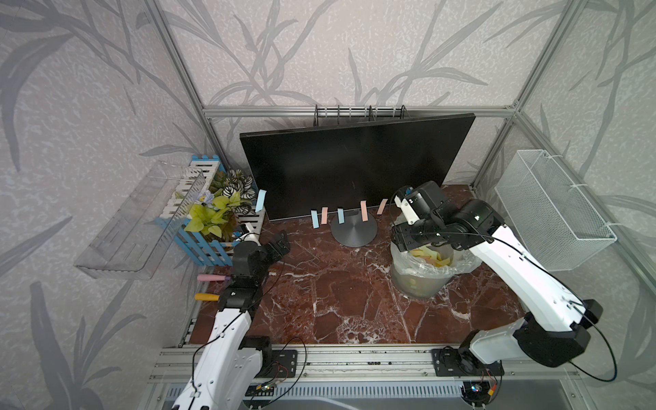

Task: Remove the sticky note from the monitor
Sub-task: Move the trash bin to the center of the board.

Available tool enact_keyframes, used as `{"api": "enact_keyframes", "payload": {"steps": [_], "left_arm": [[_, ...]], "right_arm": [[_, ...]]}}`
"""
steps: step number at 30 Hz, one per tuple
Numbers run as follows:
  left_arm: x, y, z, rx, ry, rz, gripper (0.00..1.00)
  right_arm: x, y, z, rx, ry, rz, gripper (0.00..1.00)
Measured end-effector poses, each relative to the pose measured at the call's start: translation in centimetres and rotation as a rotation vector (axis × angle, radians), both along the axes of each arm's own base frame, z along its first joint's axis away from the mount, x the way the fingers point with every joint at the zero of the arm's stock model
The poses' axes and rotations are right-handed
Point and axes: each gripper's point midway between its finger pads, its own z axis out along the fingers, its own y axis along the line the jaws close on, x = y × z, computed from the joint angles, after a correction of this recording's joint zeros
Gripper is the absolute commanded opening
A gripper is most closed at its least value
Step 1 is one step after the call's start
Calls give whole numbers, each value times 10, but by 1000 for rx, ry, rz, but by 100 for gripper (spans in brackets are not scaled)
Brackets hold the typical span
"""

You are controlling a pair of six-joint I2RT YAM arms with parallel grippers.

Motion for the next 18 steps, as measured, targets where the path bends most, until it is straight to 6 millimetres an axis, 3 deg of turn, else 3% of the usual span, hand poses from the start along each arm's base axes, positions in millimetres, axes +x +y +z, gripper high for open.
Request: {"api": "enact_keyframes", "payload": {"steps": [4,10,14,18], "left_arm": [[-6,0,0,-37,-10,15,100],[-21,5,31,-70,-117,50,100],[-30,9,55,-90,-181,72,100],[-26,10,93,-98,-231,75,100]], "right_arm": [[9,13,28,71,-50,13,69],[9,44,60,250,-81,74,69],[8,69,65,374,-65,122,69],[5,88,56,463,-25,160,69]]}}
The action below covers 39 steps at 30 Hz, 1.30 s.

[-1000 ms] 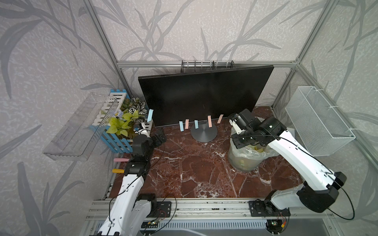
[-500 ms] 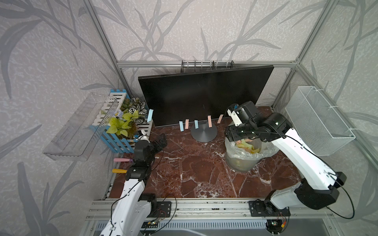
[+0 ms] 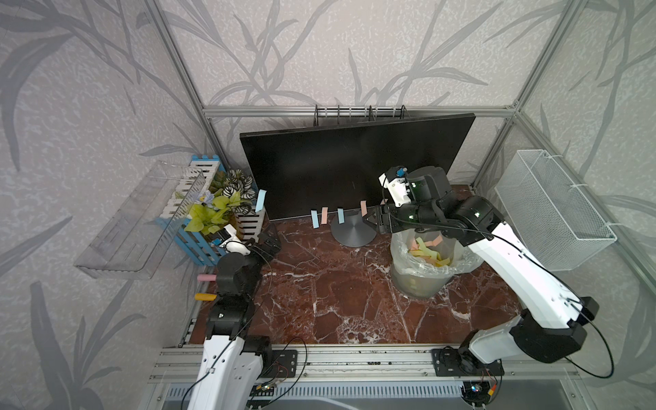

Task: Remove the sticky note from the monitor
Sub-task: Move the trash bin to the center of the board, then tear off the sticky note from the monitor.

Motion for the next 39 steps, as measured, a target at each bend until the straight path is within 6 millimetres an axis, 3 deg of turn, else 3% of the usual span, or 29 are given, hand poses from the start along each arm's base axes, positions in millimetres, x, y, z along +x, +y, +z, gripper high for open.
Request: {"api": "enact_keyframes", "payload": {"steps": [7,17,21,29,39], "left_arm": [[19,2,53,-23,-63,-8,100],[32,21,73,-195,-126,0,100],[34,22,66,-254,-135,-11,100],[38,21,31,-333,-96,-30,98],[48,20,33,-364,-138,-69,84]], "right_arm": [[-12,18,-7,93,13,61,69],[-32,35,1,169,-29,119,68],[-37,44,-7,169,-23,134,68],[-37,50,-7,191,-33,128,68],[-33,51,-5,202,-40,109,68]]}}
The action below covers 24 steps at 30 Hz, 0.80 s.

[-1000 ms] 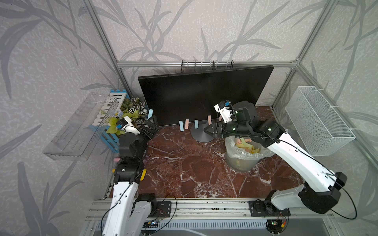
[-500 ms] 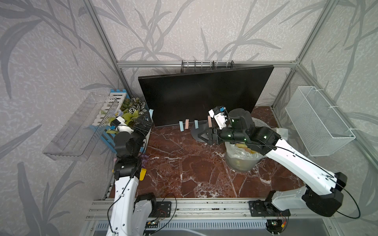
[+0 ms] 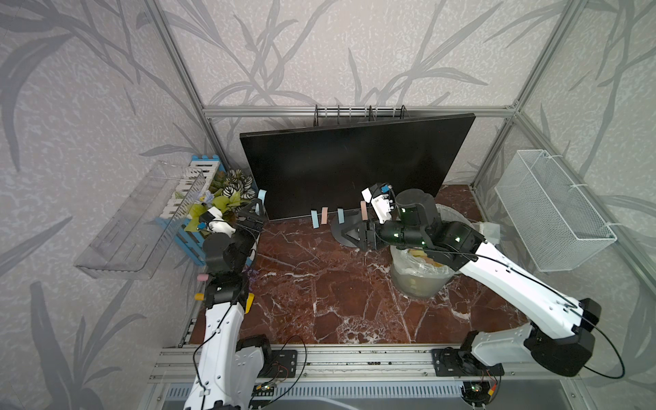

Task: Remove the sticky note from the monitor
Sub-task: Tear off the sticky note from the monitor.

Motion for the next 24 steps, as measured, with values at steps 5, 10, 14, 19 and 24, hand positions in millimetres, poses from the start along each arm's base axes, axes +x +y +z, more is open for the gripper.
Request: {"api": "enact_keyframes", "payload": {"steps": [5,10,14,19,24], "left_arm": [[5,-1,-1,-9,-9,-12,81],[5,-3,1,-15,-30,-28,73],[6,-5,-4,-26,-27,-41,65],[9,-6,-10,-33,-16,-55,54],[11,-7,-9,-33,-24,-60,41]], "right_arm": [[1,1,-1,0,1,-2,68],[2,1,-3,-4,1,-8,68],[4,2,-4,-5,0,-11,68],[6,3,-6,-8,0,-15,68],[7,4,-9,-14,4,-17,68]]}}
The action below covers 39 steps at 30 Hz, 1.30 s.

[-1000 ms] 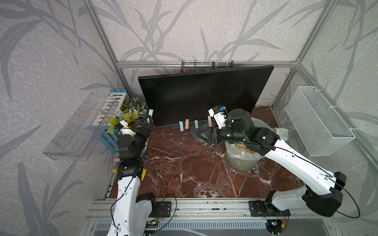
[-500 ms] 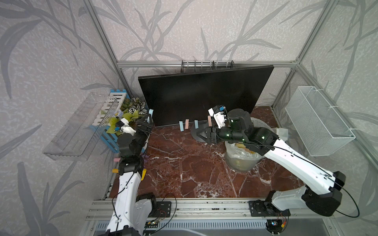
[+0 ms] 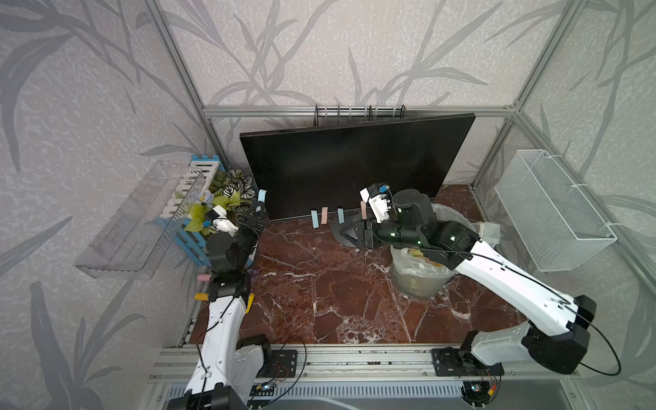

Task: Remove the sticky note from the monitor
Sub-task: Tear off the sticky note from the monitor.

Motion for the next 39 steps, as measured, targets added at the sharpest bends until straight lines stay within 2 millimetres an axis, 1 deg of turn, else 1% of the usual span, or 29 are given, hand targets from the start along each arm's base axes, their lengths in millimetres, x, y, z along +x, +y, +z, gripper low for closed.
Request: {"api": "enact_keyframes", "payload": {"steps": [4,9,11,15,19,24,27,32,35,37,39], "left_arm": [[1,0,0,-2,-3,-1,29],[1,0,3,-4,-12,-4,7],[1,-1,3,-4,-16,-6,0],[1,-1,4,-4,-18,-9,0],[0,-2,6,-6,-23,-14,0],[-7,-5,13,-7,-43,-24,0],[-11,-11,15,-6,-44,-40,0],[-24,-22,16,-2,-26,-68,0],[-33,-30,20,7,-24,-88,0],[-38,-37,25,9,-29,-109,0],[-42,-50,28,11,-29,-147,0]], "right_arm": [[0,0,0,-1,0,0,68],[0,0,0,-1,1,0,68],[0,0,-1,-1,1,-1,68],[0,0,-4,-8,6,-1,68],[1,-2,-15,-30,18,-11,68],[3,-6,-23,-56,25,-31,68],[4,-9,-24,-65,22,-46,68],[4,-18,-19,-70,3,-76,68],[3,-26,-15,-76,-8,-98,68],[5,-34,-11,-78,-17,-121,68],[6,-43,-7,-77,-26,-145,68]]}}
